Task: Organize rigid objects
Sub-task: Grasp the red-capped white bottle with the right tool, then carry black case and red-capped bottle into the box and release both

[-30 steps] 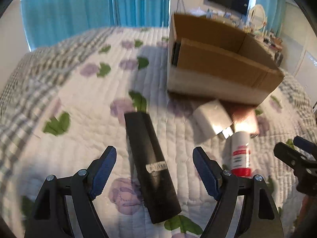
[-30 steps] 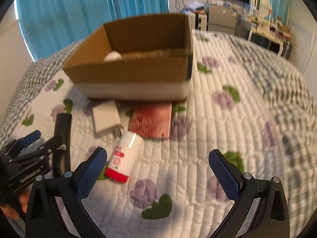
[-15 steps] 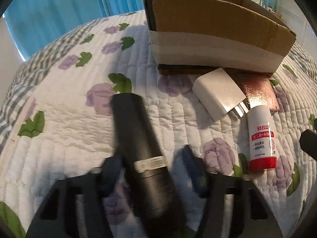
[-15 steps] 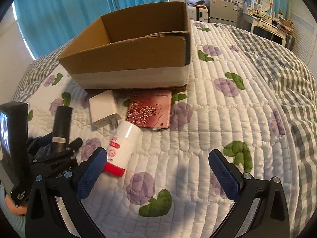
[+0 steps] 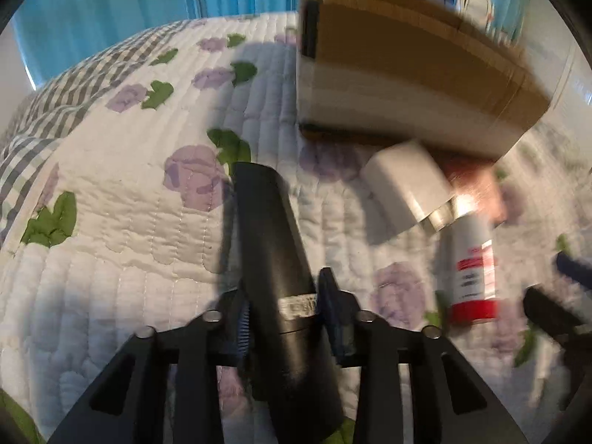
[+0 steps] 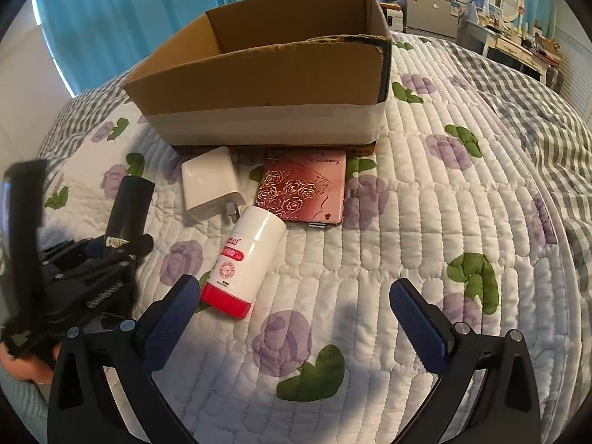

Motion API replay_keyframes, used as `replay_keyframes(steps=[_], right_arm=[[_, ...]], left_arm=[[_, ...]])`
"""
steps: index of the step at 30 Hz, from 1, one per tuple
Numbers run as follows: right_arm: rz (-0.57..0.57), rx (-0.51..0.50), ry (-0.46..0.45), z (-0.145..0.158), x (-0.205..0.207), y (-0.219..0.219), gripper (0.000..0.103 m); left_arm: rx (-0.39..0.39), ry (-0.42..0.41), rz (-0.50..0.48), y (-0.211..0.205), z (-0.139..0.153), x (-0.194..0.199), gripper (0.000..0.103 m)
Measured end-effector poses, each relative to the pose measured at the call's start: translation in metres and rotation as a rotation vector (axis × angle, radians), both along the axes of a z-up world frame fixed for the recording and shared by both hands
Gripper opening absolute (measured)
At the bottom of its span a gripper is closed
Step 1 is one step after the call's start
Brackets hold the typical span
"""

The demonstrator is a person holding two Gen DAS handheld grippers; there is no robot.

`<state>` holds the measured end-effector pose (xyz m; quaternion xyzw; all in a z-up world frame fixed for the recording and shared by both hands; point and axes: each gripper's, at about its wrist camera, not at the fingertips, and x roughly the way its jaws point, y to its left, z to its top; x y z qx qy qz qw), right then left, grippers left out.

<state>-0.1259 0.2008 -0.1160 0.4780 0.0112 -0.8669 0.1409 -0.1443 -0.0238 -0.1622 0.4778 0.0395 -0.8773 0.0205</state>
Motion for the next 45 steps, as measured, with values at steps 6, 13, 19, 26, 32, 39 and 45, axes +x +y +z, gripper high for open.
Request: replay_keyframes(steps=[6,13,19,26,32,39,45], right_arm=[[0.024,0.017,-0.014,-0.005,-0.003,-0.009,0.096],[0.101,0.029,-0.060,-0.016,-0.018,-0.041,0.071],[0.065,0.012,-0.129,-0.035,-0.032,-0.051,0.058],[0.037,-0.003,-0.110,-0.032,-0.030,-0.040,0.040],[0.037,-0.048,-0.055,-0.012,-0.015,-0.019,0.036],[0.027,-0.068,-0.002,0.012,-0.001,-0.010,0.036],[0.023,-0.089,0.075,0.056,0.007,-0.001,0.036]], left_arm=[[0.089,0.067,-0.021,-0.004,0.024,0.020,0.021],[0.092,0.077,-0.026,-0.010,0.025,0.011,0.021],[0.086,0.076,-0.026,-0.010,0.024,0.012,0.021],[0.092,0.080,-0.040,-0.006,0.033,0.020,0.021],[0.087,0.094,-0.059,0.003,0.047,0.028,0.021],[0.087,0.113,-0.092,0.020,0.065,0.039,0.021],[0.137,0.148,-0.134,0.031,0.095,0.040,0.021]])
